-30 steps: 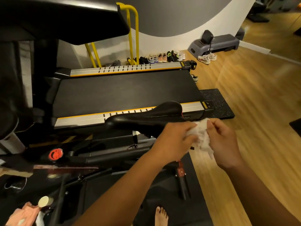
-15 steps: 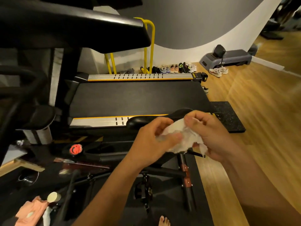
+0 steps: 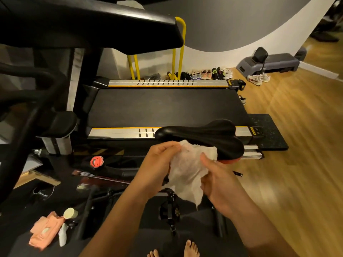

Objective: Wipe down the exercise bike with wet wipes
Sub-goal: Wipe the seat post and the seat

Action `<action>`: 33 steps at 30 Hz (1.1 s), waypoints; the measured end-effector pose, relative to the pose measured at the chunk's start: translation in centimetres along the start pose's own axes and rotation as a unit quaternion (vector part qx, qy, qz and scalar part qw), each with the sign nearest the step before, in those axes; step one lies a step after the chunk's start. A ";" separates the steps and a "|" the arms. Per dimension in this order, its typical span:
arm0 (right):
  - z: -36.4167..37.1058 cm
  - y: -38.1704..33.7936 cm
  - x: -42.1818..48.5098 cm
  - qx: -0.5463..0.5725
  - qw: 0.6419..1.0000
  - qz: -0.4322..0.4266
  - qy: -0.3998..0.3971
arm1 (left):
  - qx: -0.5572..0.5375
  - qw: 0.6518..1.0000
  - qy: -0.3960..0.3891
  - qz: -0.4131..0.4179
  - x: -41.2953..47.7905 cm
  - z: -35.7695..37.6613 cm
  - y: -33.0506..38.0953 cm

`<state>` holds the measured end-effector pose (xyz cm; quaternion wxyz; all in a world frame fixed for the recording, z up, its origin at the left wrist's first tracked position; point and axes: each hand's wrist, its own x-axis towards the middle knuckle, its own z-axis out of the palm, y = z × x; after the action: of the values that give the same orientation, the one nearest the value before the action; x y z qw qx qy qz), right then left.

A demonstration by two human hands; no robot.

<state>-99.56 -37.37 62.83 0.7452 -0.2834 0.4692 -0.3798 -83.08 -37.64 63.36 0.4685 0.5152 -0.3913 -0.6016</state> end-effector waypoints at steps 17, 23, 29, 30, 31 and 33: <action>1.6 5.0 0.7 -0.075 0.993 0.057 0.073 | 0.111 0.980 0.163 0.023 -3.6 -2.4 -4.2; 2.8 6.4 0.1 -0.024 0.998 -0.043 0.044 | 0.046 0.992 0.106 0.057 -4.8 -5.5 -5.4; 3.4 7.5 0.0 -0.206 0.968 -0.138 0.042 | 0.127 0.985 0.046 0.110 -5.7 -8.9 -6.4; 3.5 7.7 -0.3 -0.216 0.966 -0.139 0.033 | 0.150 0.984 0.009 0.095 -6.2 -9.3 -6.5; 3.5 8.1 -0.6 -0.231 0.963 -0.137 0.027 | 0.180 0.980 -0.004 0.080 -6.7 -9.5 -6.8; 3.3 8.6 -1.2 -0.280 0.950 -0.139 0.020 | 0.238 0.968 0.032 0.068 -7.8 -9.7 -7.3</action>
<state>-94.26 -31.36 58.04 0.5663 -0.5356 0.5274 -0.3381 -74.49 -28.10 56.86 0.3843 0.6033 -0.5419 -0.4411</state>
